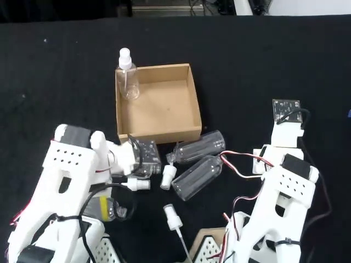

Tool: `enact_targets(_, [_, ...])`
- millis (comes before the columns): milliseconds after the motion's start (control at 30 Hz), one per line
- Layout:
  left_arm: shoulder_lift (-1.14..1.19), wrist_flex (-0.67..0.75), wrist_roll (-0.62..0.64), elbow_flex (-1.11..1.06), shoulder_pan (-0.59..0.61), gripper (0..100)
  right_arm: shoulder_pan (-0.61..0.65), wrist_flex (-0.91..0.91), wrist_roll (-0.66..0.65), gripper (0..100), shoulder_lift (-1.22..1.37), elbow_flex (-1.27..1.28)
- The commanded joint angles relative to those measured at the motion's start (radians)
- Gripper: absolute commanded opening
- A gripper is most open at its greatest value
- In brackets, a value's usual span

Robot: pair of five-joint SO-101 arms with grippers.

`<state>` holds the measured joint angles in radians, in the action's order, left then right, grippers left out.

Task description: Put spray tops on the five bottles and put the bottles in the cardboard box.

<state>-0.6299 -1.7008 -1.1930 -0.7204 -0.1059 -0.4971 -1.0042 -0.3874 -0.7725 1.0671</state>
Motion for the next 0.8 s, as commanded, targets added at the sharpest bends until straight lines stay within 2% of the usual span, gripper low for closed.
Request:
enact_targets(0, [-0.008,0.124,0.032,-0.090,0.007,34,-0.021,-0.011,-0.005,15.8,-0.039,-0.065])
enact_targets(133, [-0.008,0.275,0.044,-0.213,0.002,33,-0.021,-0.011,-0.005,15.8,-0.039,-0.065])
enact_targets(300, [-0.008,0.351,0.044,-0.271,0.019,33,-0.025,-0.006,-0.006,15.8,-0.039,-0.067])
enact_targets(567, [-0.009,0.545,0.038,-0.395,0.117,33,-0.023,-0.003,-0.006,15.8,-0.039,-0.065])
enact_targets(767, [-0.009,0.597,0.044,-0.417,0.117,33,-0.023,-0.003,-0.005,15.8,-0.039,-0.067])
